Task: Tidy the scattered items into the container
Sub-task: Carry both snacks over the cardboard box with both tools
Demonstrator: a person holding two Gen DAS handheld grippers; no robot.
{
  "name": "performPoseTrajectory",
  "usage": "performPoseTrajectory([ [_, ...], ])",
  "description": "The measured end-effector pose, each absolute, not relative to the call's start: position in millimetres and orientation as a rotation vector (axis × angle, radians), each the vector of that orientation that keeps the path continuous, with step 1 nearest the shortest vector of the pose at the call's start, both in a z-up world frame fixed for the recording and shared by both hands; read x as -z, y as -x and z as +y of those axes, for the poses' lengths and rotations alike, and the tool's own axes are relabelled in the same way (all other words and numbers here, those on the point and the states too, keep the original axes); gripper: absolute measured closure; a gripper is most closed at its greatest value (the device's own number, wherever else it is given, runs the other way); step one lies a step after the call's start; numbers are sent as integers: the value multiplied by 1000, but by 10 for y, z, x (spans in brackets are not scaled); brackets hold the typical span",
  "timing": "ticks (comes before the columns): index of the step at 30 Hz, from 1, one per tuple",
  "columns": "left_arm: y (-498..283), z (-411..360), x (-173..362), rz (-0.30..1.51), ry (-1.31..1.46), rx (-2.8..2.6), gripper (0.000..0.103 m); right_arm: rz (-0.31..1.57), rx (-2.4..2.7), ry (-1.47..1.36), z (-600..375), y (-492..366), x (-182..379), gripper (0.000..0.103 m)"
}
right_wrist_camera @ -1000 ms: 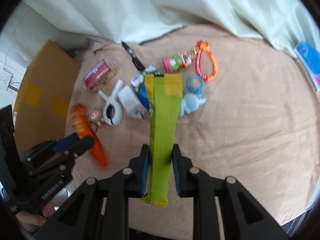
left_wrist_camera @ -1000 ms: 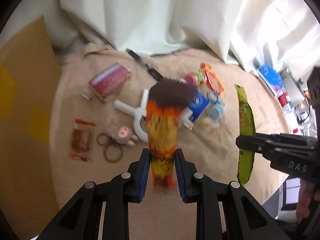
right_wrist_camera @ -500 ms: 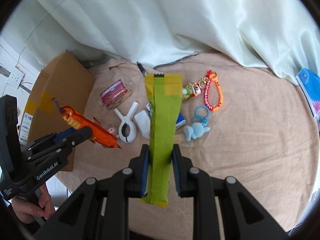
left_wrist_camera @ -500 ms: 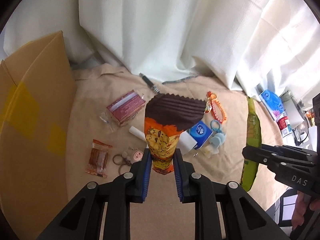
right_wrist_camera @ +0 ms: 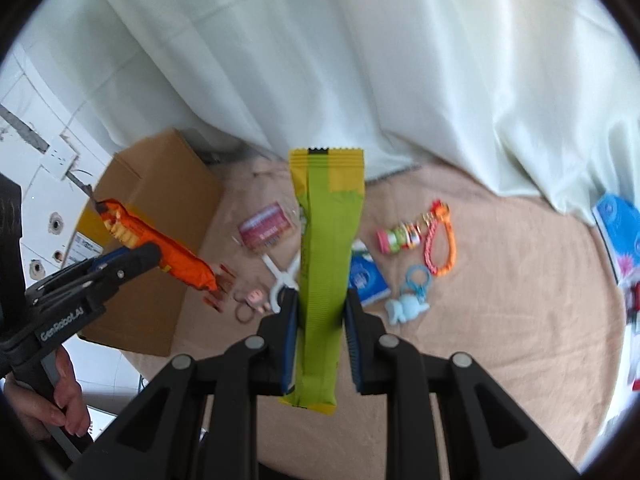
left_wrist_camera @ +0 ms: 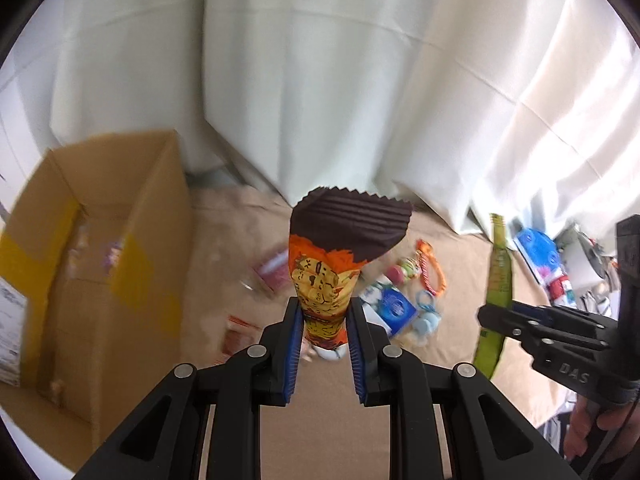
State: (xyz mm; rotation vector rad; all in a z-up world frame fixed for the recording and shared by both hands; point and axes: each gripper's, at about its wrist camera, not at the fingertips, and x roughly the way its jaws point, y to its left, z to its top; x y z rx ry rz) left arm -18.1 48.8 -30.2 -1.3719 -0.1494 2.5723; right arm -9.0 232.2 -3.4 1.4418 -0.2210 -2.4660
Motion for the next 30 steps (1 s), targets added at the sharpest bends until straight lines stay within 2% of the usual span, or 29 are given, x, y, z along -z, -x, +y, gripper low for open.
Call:
performPoseTrajectory([
  [10, 126, 290, 354, -236, 1431, -2597, 81, -180, 2459, -1406, 2171, 122, -34, 77],
  [17, 121, 56, 24, -264, 1356, -2659, 81, -112, 2458, -1316, 1991, 212, -304, 77],
  [24, 153, -556, -387, -257, 1261, -2843, 80, -1, 2405, -1156, 1371, 506, -707, 77],
  [30, 102, -1262, -523, -294, 1258, -2980, 80, 53, 2297, -1044, 503, 735, -938, 77],
])
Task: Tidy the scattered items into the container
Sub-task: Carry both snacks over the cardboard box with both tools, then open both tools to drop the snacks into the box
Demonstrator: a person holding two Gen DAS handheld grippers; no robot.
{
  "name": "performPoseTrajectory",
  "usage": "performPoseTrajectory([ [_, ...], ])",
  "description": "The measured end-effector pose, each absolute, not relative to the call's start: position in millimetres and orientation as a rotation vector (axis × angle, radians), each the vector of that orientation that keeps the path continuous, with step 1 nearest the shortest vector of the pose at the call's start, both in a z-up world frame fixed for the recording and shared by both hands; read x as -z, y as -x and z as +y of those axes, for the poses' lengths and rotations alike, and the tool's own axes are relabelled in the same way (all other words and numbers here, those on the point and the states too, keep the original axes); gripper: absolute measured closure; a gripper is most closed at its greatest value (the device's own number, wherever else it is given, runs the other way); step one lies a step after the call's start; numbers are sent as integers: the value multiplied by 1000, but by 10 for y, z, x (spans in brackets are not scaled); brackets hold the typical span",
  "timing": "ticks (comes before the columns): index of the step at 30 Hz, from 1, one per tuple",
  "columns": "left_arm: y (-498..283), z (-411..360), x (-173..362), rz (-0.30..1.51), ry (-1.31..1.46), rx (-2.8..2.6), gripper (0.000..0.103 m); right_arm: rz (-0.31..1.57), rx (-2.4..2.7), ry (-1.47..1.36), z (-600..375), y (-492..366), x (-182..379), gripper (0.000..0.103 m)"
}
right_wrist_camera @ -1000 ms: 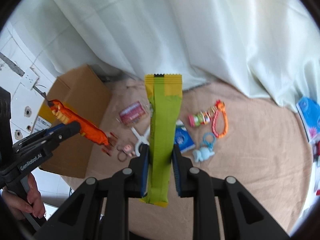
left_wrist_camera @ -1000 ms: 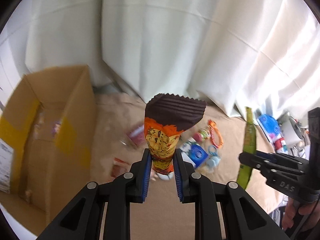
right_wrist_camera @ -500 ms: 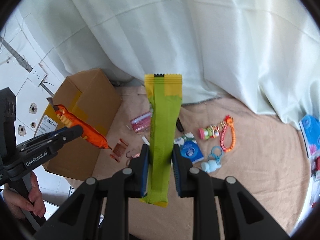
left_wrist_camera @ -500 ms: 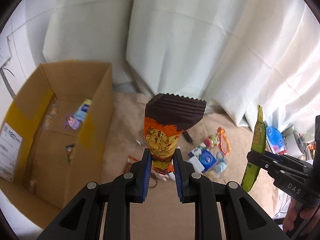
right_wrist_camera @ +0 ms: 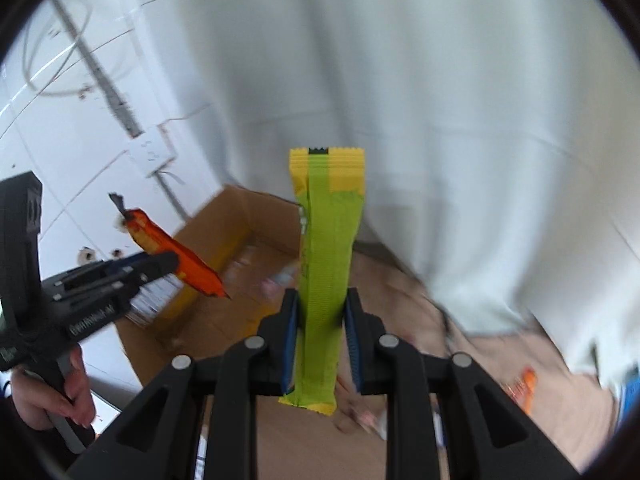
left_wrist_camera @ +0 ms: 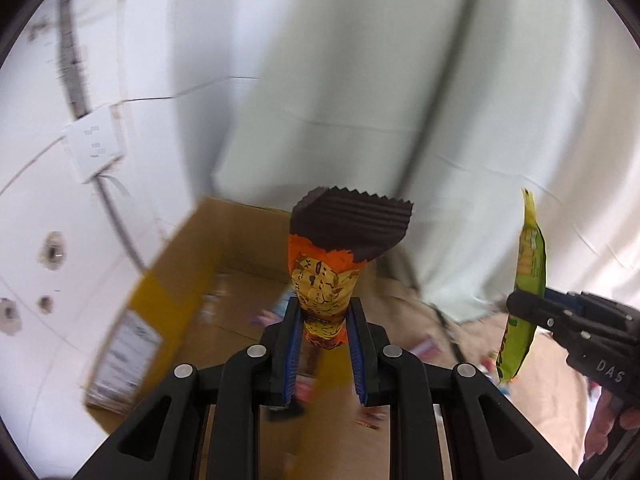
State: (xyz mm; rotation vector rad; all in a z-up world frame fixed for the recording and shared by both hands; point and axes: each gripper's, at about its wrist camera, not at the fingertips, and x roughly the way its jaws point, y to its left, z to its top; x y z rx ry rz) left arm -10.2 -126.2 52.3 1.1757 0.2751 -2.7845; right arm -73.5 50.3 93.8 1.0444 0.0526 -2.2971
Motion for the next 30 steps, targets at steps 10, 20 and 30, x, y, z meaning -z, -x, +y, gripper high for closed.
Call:
performPoseTrajectory([
  [10, 67, -2030, -240, 311, -1210, 2641, 80, 133, 2147, -1040, -643, 908, -734, 77],
  [20, 2, -2126, 77, 369, -1269, 2597, 80, 187, 2102, -1106, -953, 1011, -435, 77],
  [30, 8, -2082, 115, 355, -1286, 2592, 80, 210, 2152, -1076, -947, 992, -496, 14],
])
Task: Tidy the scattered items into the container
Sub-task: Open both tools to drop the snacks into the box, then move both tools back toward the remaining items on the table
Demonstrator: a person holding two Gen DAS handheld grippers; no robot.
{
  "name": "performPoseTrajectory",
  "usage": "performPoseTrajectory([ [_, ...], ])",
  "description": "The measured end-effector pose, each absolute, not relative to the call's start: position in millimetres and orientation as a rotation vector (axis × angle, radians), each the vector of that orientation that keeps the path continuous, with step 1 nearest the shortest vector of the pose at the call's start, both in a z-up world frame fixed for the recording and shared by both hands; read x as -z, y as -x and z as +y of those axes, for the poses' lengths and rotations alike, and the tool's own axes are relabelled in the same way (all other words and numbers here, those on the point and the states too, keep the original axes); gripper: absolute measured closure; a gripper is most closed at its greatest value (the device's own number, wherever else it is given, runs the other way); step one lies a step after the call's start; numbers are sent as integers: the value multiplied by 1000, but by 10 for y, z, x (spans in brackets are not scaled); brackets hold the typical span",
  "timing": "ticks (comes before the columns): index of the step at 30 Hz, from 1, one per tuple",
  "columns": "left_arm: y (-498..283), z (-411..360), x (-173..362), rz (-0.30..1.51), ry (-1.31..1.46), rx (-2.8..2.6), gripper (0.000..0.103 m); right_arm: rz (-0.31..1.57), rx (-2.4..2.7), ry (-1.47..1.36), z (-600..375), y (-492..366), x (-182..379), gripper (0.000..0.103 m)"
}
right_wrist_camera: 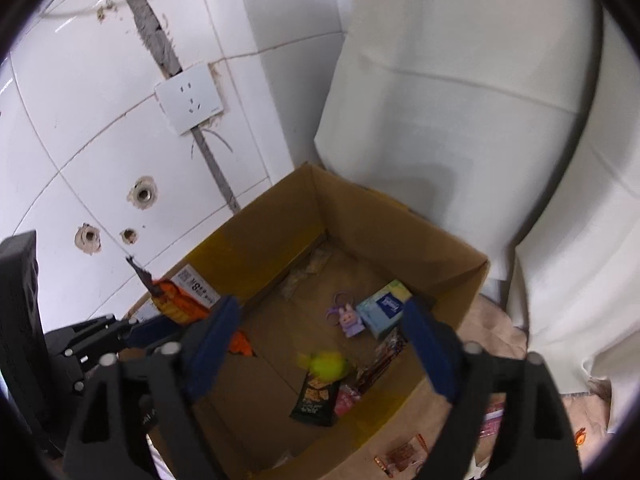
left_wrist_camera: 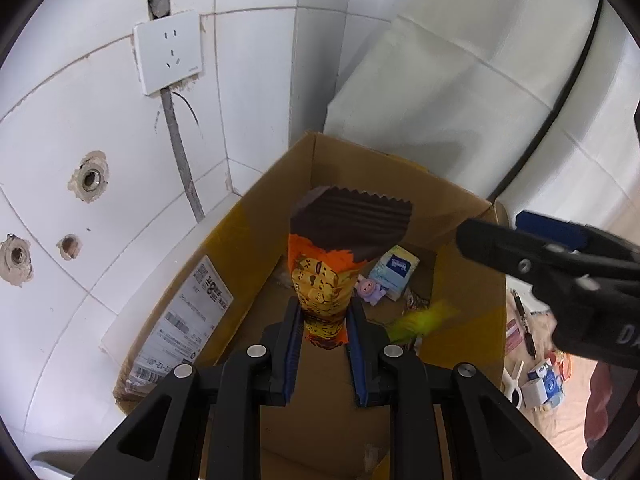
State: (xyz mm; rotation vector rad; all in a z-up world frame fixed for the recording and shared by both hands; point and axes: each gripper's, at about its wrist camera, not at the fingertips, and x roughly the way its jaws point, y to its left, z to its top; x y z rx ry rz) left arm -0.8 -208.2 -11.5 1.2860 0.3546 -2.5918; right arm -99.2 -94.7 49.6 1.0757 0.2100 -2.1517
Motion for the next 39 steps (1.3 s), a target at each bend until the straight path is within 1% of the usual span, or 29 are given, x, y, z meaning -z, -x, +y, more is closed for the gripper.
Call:
performPoseTrajectory([
  [3, 47, -2085, 152, 383, -1323, 2582, 79, 222, 2166, -1072, -934, 988, -525, 11],
  [5, 81, -2069, 202, 360, -1363, 2547, 77, 223, 2176, -1052, -872, 977, -561, 9],
  [6, 83, -2050, 212, 346, -1370, 2536, 68, 219, 2186, -1043, -834, 974, -579, 9],
  [7, 83, -2033, 213, 336, -1373, 2534, 45, 216, 2197, -1038, -791, 974, -595, 8],
  [8, 88, -2012, 214, 326, -1382, 2535, 29, 211, 2208, -1035, -734, 974, -613, 7],
  [9, 99, -1982, 214, 312, -1395, 2540, 0, 207, 2216, -1035, -676, 976, -629, 7],
  [12, 86, -1861, 212, 265, -1383, 2558, 0, 192, 2236, -1032, -499, 987, -669, 6],
  [18, 66, -1619, 220, 271, -1338, 2619, 0, 128, 2319, -1015, 38, 1008, -827, 6],
  [25, 199, -1038, 212, 219, -1345, 2728, 0, 45, 2463, -1014, 896, 989, -979, 5],
  [32, 380, -287, 330, 154, -1401, 2826, 0, 27, 2606, -1119, 1696, 854, -768, 4],
  [36, 443, 116, 461, 160, -1445, 2878, 0, 31, 2648, -1178, 1975, 730, -575, 4],
  [39, 445, 348, 585, 32, -1449, 2893, 0, 32, 2654, -1225, 2123, 636, -423, 4],
])
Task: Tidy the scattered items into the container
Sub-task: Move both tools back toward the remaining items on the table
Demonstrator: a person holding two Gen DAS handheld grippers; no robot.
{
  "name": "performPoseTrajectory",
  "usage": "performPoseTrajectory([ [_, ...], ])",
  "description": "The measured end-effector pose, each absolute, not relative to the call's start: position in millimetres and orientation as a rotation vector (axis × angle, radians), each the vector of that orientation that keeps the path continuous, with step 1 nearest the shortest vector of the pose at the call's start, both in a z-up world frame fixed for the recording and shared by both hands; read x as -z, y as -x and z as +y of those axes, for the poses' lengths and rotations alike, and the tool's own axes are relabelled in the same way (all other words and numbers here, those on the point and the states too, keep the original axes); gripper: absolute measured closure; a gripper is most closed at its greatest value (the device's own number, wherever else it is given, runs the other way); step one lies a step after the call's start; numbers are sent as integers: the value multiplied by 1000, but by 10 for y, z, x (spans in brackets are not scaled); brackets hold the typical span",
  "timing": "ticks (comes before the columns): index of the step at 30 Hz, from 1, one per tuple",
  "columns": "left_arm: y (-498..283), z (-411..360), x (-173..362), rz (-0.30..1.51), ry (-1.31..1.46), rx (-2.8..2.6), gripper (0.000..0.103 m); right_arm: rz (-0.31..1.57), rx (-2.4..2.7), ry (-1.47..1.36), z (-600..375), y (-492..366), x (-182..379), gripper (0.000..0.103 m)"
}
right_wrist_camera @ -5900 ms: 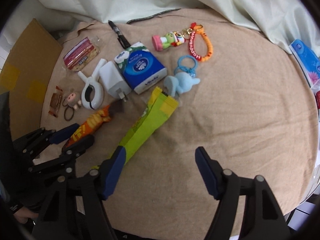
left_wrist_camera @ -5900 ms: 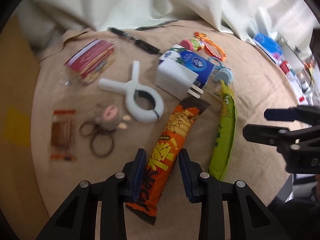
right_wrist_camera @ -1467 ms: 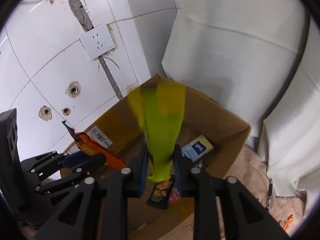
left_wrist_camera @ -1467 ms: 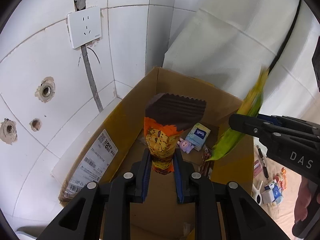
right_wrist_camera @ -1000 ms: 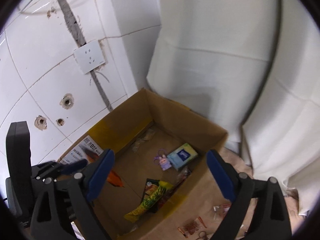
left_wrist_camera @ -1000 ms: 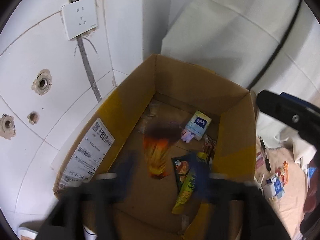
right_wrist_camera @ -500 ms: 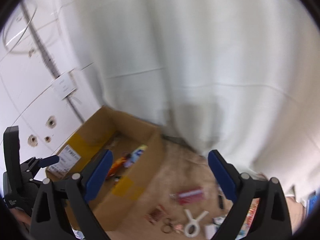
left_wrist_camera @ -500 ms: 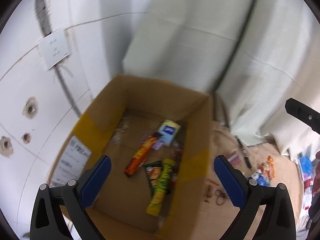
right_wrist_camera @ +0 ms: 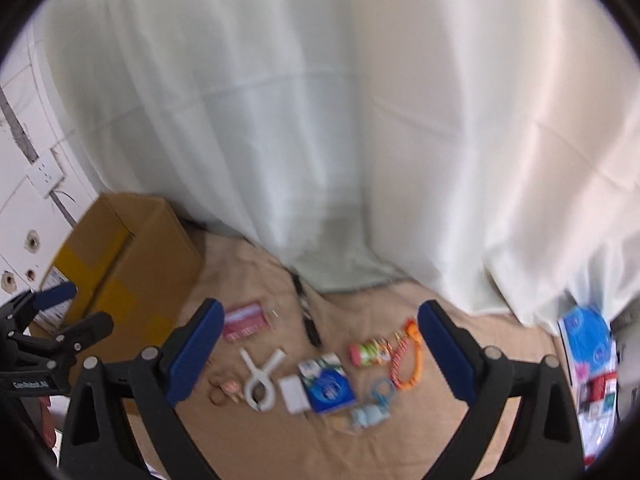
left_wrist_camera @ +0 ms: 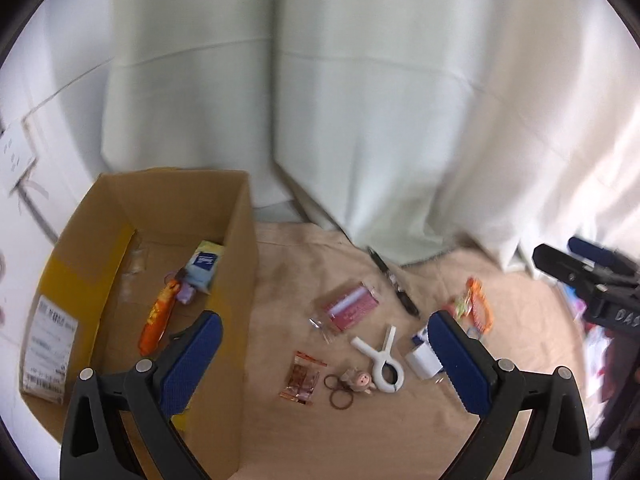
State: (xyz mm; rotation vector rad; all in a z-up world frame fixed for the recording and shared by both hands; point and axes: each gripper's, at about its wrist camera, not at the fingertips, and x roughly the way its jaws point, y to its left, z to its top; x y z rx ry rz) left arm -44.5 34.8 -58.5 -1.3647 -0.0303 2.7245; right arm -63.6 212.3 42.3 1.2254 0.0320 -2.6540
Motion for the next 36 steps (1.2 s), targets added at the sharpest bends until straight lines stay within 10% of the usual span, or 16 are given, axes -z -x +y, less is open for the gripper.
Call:
performPoseTrajectory([
  [6, 389, 733, 1008, 166, 1467, -2657, 0, 55, 2643, -1299, 2280, 472, -90, 4],
  [24, 16, 366, 1791, -47, 1493, -2685, 0, 190, 2410, -1381, 1880, 229, 782, 5],
  [36, -10, 386, 2017, 16, 1436, -2702, 0, 151, 2310, -1417, 1809, 482, 1078, 39],
])
